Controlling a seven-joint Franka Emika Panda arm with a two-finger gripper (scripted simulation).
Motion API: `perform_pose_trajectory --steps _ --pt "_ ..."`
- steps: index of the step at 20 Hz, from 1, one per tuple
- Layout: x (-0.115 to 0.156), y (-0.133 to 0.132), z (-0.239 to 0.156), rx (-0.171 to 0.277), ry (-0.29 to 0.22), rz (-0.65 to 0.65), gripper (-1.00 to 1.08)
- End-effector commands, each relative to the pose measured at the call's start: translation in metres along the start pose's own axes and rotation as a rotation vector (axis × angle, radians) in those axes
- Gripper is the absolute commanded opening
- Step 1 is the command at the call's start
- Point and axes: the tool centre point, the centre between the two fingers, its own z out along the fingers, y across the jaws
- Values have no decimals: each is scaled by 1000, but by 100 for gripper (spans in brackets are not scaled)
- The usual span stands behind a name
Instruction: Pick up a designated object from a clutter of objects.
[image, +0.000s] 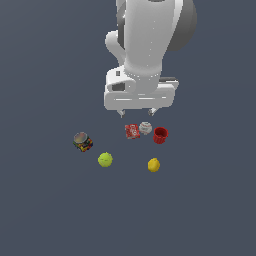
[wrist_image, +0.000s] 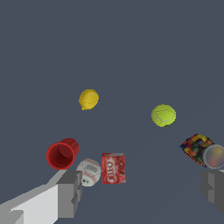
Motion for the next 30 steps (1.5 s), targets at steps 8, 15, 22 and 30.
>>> perform_pose_trajectory --steps 8,15,22,30 --pt "1 -12 -3 3 -12 -43 100" --pt "2 -14 -2 3 -13 -49 100" --pt "17 -21 21 -1 -8 -85 100" --pt "47 -39 80 -3 6 -171 100"
